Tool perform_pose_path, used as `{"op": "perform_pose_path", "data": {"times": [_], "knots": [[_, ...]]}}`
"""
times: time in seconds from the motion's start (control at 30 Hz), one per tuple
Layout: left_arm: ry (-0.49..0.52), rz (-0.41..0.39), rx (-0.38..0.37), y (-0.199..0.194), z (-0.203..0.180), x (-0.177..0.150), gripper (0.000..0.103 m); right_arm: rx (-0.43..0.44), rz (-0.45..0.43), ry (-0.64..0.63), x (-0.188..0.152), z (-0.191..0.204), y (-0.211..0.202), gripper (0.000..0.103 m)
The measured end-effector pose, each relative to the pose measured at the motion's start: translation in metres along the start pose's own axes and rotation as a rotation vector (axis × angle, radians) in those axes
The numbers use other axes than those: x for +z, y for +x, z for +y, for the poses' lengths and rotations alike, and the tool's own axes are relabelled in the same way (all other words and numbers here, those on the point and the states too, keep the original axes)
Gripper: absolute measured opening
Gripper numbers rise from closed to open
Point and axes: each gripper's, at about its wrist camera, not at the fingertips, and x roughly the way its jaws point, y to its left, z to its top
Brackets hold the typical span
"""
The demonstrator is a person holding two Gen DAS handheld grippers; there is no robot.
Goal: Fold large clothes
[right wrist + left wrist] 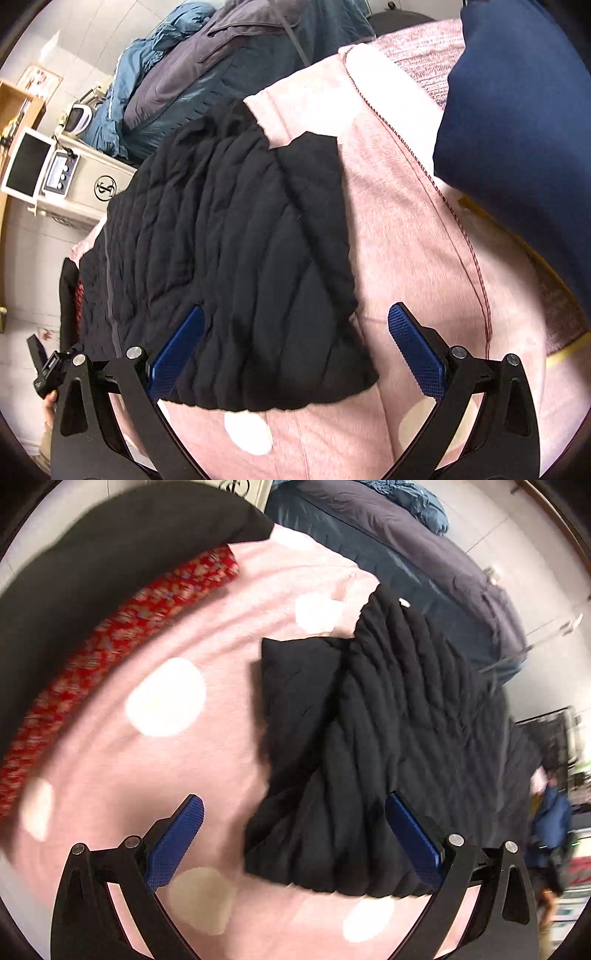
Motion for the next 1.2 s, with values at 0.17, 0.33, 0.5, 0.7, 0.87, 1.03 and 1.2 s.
{"op": "perform_pose_path", "data": {"times": [0.17,0.33,0.5,0.7,0.87,1.03,1.2], "knots": [[0.015,0.077,-0.064,0.031,-0.004,0.017,0.097,0.036,0.055,0.043,0.009,-0.014,0.018,0.098],[-0.013,0.176,-0.125,0.071,0.002,0.031,0.098,-0.001,0.081,-0.005,0.027,0.003,0.041,0.098],[-0.049,0.204,-0.124,0.09,0.002,0.041,0.098,0.006,0.099,-0.008,0.032,0.005,0.05,0.098],[0.004,0.21,-0.082,0.096,-0.023,0.049,0.098,0.023,0.113,0.007,0.041,-0.001,0.062,0.098],[-0.015,0.203,-0.088,0.096,-0.024,0.046,0.098,0.05,0.138,0.033,0.056,0.0,0.086,0.098],[-0.036,0.198,-0.064,0.096,-0.008,0.034,0.098,-0.011,0.078,0.022,0.066,0.024,0.1,0.098],[-0.038,0.204,-0.014,0.092,-0.016,0.031,0.095,-0.103,0.04,-0.111,0.062,0.058,0.104,0.07]]}}
